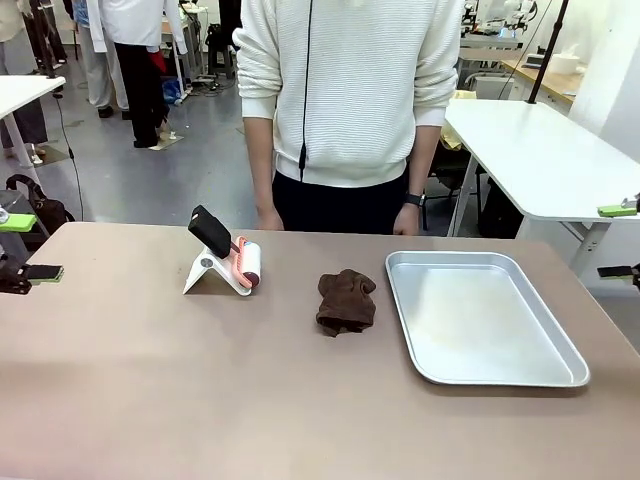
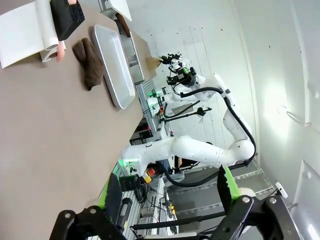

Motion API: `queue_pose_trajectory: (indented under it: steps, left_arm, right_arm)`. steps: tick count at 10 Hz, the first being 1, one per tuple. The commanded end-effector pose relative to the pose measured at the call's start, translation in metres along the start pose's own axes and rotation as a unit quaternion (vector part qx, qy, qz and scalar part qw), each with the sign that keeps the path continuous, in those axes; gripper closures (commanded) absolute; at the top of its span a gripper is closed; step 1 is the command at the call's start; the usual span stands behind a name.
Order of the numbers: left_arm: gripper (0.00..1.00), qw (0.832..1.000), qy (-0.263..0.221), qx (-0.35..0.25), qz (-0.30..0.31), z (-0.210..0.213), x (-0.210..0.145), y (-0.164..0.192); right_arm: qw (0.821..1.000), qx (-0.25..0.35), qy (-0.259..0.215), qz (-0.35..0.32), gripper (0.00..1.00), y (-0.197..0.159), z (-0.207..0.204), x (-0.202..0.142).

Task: Clean the surface of the table.
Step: Return the Lint Roller and towel to their original positions.

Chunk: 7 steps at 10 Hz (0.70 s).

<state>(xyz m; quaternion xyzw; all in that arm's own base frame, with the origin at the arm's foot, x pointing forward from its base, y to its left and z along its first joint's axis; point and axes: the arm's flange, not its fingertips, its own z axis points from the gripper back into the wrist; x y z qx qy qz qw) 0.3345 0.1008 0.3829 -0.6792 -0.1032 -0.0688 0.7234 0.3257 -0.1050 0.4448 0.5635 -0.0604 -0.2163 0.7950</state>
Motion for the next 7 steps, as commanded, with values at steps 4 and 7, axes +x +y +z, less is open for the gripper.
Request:
queue_pose_trajectory:
  steps: [4, 7]
  left_arm:
    - [0.0, 1.0, 0.001, -0.003, -0.003, 0.0001, -0.0053, -0.0026]
    - [0.0, 1.0, 0.001, -0.003, -0.003, 0.0001, -0.0053, -0.0026]
  right_arm:
    - [1.0, 0.009, -0.002, -0.009, 0.0, 0.0036, 0.0048, -0.0051]
    - [1.0, 0.009, -0.002, -0.009, 0.0, 0.0036, 0.0048, -0.0051]
